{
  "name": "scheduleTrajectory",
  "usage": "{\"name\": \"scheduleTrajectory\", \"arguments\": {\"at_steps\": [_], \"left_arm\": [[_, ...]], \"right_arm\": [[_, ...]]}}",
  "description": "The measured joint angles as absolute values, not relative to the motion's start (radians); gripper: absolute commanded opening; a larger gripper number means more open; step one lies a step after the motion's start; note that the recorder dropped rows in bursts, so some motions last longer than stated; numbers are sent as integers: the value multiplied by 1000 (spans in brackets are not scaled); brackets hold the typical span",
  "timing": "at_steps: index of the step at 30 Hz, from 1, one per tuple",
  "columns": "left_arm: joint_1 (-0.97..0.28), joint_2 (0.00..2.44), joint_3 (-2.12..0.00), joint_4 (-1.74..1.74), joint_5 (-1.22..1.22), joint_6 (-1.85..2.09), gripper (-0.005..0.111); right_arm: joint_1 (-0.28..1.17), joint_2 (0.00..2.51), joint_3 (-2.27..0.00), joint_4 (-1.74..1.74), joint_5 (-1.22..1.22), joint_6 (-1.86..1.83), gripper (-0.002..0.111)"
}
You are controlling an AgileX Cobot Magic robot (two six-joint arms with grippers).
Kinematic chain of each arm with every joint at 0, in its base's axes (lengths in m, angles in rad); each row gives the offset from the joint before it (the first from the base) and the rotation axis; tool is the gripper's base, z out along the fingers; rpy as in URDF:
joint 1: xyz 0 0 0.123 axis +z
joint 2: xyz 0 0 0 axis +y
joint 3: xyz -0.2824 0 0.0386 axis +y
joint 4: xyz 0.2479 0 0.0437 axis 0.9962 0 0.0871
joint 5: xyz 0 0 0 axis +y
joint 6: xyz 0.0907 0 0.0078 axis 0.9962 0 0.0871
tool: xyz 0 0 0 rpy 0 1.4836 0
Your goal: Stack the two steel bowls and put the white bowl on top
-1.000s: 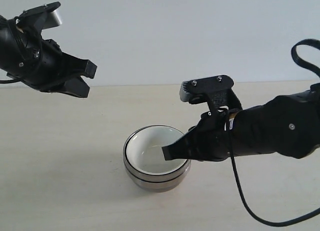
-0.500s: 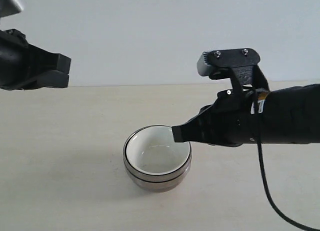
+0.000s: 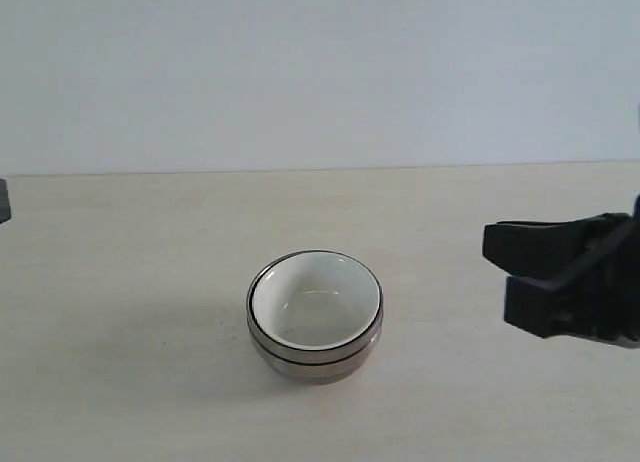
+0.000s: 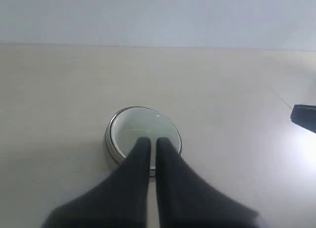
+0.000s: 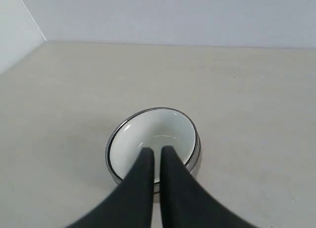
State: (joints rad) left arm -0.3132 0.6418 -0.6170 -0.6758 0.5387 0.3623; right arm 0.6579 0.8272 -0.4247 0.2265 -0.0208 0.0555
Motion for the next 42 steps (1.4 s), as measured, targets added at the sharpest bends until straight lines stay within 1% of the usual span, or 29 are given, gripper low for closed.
{"name": "scheduleTrajectory", "arguments": {"at_steps": [4,12,29,32,37,42], "left_arm": [[-313,538,-566,-706,582,364,4],[-313,495,-561,-708,627,364,4],[-303,480,-561,-708,627,364,4],[-266,419,-561,-708,627,364,4],[-208,245,-561,-708,625,366,4],[-130,75,-549,-717,536,392,4]], "right_arm": [[658,709,-362,227,0,55,0],[658,672,-350,234,204,55,0],[658,672,-349,237,206,55,0],[658,672,-349,237,206,55,0],[658,672,-349,237,206,55,0],[658,672,-349,237,206,55,0]]}}
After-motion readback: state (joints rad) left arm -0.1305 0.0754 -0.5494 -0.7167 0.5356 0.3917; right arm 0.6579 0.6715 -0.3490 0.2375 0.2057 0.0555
